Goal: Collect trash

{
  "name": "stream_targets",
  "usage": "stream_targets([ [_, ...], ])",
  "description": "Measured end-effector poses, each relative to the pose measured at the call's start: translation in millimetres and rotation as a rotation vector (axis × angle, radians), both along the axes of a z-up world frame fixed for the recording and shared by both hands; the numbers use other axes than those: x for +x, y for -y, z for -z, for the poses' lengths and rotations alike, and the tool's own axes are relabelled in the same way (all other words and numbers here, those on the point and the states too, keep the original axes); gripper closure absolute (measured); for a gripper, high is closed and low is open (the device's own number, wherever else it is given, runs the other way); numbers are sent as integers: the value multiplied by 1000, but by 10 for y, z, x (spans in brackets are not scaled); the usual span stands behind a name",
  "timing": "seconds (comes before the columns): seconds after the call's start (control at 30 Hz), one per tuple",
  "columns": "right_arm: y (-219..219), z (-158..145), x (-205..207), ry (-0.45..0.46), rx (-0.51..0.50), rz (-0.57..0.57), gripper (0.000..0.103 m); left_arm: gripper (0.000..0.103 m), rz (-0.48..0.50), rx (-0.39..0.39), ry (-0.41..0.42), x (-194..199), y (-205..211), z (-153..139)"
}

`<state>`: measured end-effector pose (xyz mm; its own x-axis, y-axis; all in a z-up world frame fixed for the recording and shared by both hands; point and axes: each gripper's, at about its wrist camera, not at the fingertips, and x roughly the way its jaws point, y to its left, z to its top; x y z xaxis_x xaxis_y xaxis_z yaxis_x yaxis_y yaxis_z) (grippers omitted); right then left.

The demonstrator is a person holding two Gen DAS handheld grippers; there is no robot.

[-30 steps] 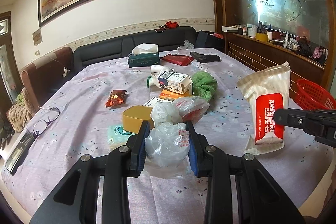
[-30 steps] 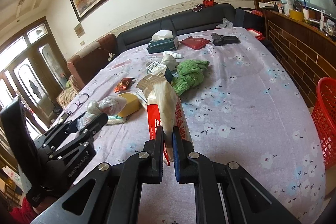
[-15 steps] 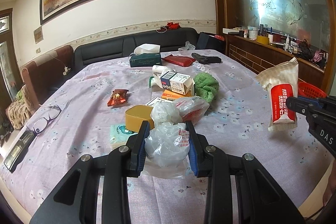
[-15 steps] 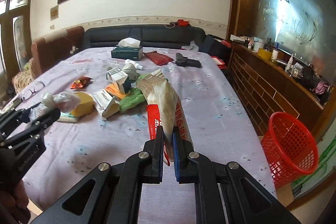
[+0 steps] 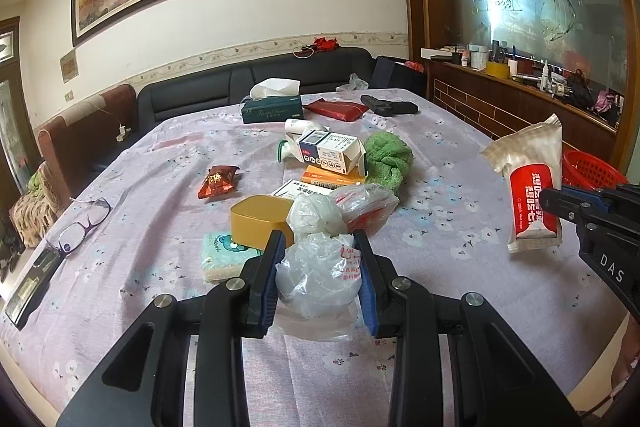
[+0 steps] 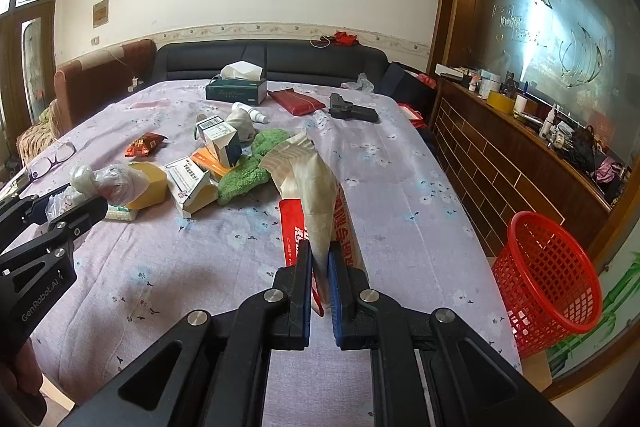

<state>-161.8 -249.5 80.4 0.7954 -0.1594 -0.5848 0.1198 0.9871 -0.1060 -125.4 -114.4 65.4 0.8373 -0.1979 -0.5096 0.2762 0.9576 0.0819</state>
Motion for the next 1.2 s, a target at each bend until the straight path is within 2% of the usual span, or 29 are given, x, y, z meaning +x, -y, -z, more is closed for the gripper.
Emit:
stream_targets([
  [1.2, 7, 18, 13, -7, 1, -3, 95, 71, 20, 10, -27, 54, 85, 91],
])
